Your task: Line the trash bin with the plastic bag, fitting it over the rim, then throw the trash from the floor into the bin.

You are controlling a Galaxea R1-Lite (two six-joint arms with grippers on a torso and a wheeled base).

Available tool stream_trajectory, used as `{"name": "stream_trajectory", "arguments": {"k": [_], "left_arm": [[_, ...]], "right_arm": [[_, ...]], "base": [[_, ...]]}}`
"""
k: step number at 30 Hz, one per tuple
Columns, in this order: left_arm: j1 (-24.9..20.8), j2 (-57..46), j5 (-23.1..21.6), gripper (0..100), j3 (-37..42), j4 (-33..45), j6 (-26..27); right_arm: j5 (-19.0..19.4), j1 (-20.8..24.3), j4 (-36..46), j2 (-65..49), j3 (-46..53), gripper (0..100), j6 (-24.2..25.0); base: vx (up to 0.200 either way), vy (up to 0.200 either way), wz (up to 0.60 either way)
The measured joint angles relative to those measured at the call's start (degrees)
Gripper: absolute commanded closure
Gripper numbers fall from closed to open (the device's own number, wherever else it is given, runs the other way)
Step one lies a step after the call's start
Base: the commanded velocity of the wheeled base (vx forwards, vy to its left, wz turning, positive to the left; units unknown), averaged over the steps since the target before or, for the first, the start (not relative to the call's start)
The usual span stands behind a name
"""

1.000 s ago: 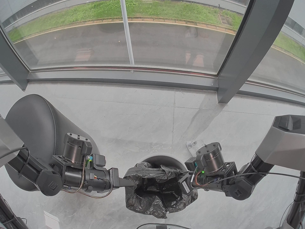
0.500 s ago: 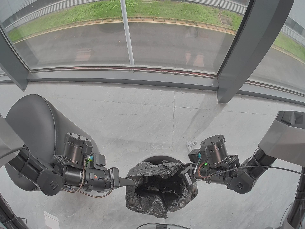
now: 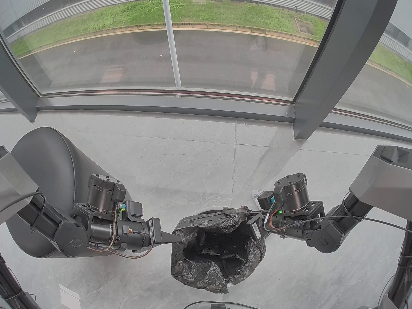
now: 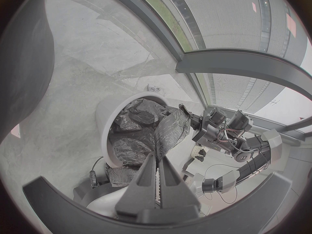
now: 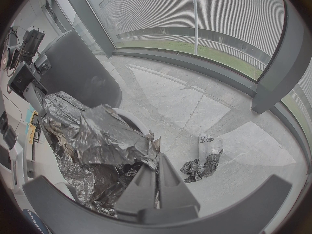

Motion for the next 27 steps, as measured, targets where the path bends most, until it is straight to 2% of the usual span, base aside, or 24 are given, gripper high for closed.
{"name": "stream_trajectory", "arguments": {"k": [15,21,27], "left_arm": [[3.88,4.28,0.05,100,-3.55,-0.06,0.22],[5.21,5.51,0.22,100,-4.07,0.1,5.74],[5.78,6.25,0.3,100,-4.27,0.18,6.38]], "right_arm": [[0.27,-1.65,-1.55,2.77,-3.47,100,0.18],[0.41,-1.79,-7.13,4.04,-3.78,100,0.09],[0.61,-1.82,-7.96,5.74,-4.47,100,0.05]], "base": [[0.0,0.0,0.0],[0.0,0.0,0.0],[0.0,0.0,0.0]]}}
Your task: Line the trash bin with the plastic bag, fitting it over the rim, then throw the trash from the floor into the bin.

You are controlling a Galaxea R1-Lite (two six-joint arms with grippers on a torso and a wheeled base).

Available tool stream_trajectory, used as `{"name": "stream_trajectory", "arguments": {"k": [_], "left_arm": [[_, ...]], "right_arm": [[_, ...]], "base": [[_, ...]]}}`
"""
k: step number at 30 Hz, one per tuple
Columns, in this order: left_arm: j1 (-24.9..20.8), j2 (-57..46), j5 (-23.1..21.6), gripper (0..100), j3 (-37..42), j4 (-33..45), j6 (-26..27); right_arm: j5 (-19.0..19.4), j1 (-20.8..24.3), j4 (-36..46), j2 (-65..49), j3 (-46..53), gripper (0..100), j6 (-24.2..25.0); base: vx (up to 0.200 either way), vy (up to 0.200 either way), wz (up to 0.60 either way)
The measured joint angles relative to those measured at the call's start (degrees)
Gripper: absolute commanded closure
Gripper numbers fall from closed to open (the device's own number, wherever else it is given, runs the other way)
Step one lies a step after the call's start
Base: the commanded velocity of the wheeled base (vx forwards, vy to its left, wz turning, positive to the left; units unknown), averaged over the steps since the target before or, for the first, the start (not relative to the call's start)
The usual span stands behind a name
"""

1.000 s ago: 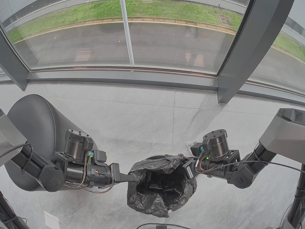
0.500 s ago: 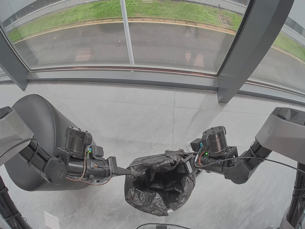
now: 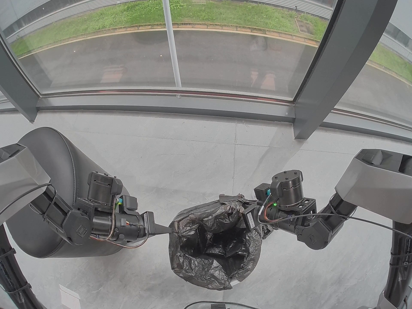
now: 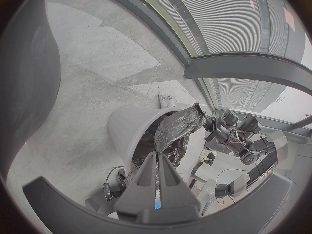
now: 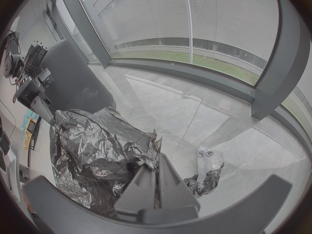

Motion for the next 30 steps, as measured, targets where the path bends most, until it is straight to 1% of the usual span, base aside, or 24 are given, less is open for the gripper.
{"name": "stream_trajectory", "arguments": {"k": [9,14,30], "left_arm": [[0.56,1.55,0.05,100,-1.27,-0.16,0.21],[0.59,2.68,0.02,100,-2.21,-0.18,0.21],[0.63,6.18,0.09,100,-4.13,-0.35,0.33]], "right_arm": [[0.0,-0.2,-0.33,1.76,-1.54,100,0.41],[-0.01,-0.6,-3.17,2.8,-2.54,100,0.46],[0.27,-1.84,-4.97,4.73,-3.11,100,0.63]], "base": [[0.0,0.0,0.0],[0.0,0.0,0.0],[0.0,0.0,0.0]]}}
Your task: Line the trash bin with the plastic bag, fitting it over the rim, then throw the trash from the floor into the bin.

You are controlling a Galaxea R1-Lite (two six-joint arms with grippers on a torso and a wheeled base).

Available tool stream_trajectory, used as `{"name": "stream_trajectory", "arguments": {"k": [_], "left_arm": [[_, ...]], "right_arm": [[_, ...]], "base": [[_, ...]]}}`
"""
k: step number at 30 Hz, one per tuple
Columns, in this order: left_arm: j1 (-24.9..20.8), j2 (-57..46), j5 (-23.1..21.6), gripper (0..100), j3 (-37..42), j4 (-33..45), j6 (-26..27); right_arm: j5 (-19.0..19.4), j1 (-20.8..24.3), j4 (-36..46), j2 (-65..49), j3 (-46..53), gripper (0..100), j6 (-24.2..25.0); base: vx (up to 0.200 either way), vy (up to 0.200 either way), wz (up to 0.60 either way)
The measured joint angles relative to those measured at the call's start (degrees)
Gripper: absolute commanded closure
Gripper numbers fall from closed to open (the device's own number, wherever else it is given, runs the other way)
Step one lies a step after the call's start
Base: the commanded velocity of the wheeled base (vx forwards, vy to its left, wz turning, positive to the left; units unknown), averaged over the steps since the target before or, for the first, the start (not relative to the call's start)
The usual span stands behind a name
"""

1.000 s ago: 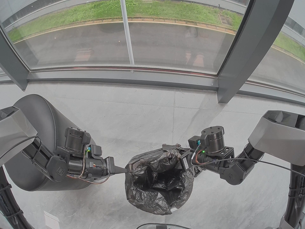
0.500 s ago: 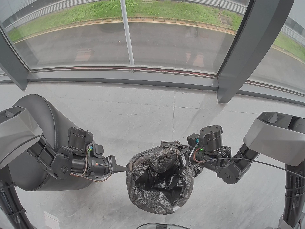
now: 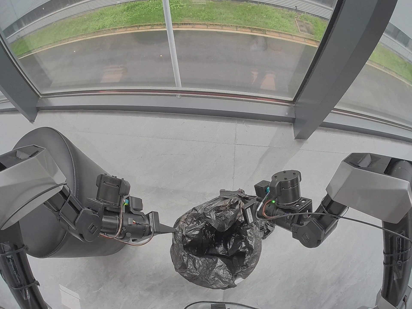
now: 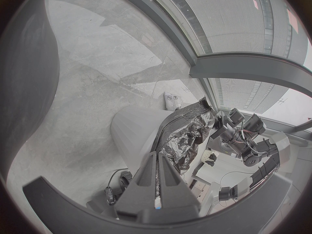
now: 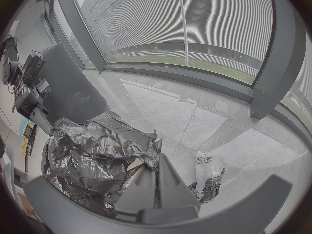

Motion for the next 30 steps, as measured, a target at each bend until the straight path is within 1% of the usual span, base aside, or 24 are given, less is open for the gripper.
{"name": "stream_trajectory", "arguments": {"k": [6,9,10,17,23,30], "left_arm": [[-0.02,0.24,0.1,100,0.07,-0.16,0.13],[-0.05,0.22,0.13,100,0.38,-1.43,0.1],[-0.05,0.22,0.21,0,0.57,-2.06,0.1],[-0.99,0.2,2.13,0,2.73,-5.74,0.1],[-1.29,0.18,2.23,0,3.19,-6.4,-0.24],[-1.01,0.22,2.24,0,3.41,-7.12,-0.35]], "right_arm": [[-0.02,0.02,-0.15,0.2,0.22,100,0.06],[-0.06,0.05,-0.17,0.2,0.33,100,0.02],[-0.09,0.05,-0.17,0.2,0.35,100,0.02],[-0.11,0.09,-0.22,0.2,0.44,100,-0.05],[-0.11,0.11,-0.37,0.2,0.49,100,-0.02],[-0.17,0.16,-2.36,0.17,0.83,100,-0.05]], "base": [[0.0,0.0,0.0],[0.0,0.0,0.0],[0.0,0.0,0.0],[0.0,0.0,0.0],[0.0,0.0,0.0],[0.0,0.0,0.0]]}}
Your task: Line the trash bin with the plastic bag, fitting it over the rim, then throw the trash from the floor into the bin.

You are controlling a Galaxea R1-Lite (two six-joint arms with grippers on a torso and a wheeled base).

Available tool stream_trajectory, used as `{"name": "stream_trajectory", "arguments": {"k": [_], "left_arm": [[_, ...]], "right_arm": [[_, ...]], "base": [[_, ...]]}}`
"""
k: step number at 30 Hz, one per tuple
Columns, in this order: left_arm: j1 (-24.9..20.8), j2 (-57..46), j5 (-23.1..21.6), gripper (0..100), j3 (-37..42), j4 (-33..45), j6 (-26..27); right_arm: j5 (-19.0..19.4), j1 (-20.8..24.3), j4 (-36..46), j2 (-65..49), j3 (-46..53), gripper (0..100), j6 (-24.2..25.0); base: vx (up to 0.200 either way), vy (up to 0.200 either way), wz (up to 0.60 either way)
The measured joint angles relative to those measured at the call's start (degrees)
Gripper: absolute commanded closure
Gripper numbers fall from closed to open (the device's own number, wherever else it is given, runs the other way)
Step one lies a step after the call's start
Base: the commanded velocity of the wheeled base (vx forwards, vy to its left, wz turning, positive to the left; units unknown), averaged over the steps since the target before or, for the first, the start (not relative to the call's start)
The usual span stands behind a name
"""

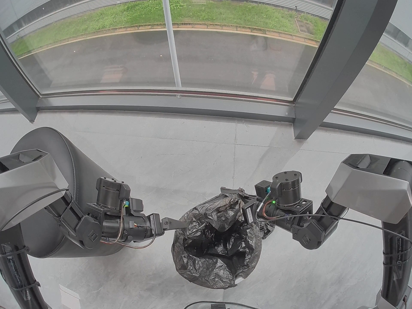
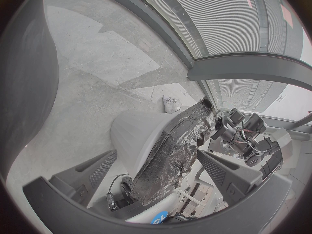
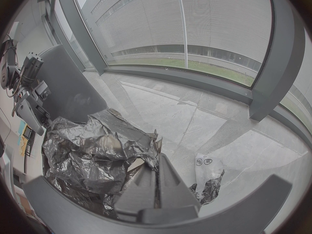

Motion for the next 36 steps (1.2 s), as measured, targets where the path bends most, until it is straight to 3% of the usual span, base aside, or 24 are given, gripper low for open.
{"name": "stream_trajectory", "arguments": {"k": [1,23,32,36], "left_arm": [[0.05,0.0,0.0,0,0.05,-0.18,0.0],[0.09,-1.38,-0.06,0,1.6,-0.51,0.13],[-0.11,-4.58,0.07,0,3.69,-0.66,0.24],[-0.66,-7.33,1.08,0,6.56,-4.43,0.1]], "right_arm": [[-0.02,0.02,-0.02,0.0,0.16,0,0.0],[-0.02,0.55,-4.4,-0.99,2.97,0,0.13],[-0.18,5.24,-6.21,-3.52,6.61,0,3.15],[-0.55,7.01,-6.35,-4.66,8.44,0,4.9]], "base": [[0.0,0.0,0.0],[0.0,0.0,0.0],[0.0,0.0,0.0],[0.0,0.0,0.0]]}}
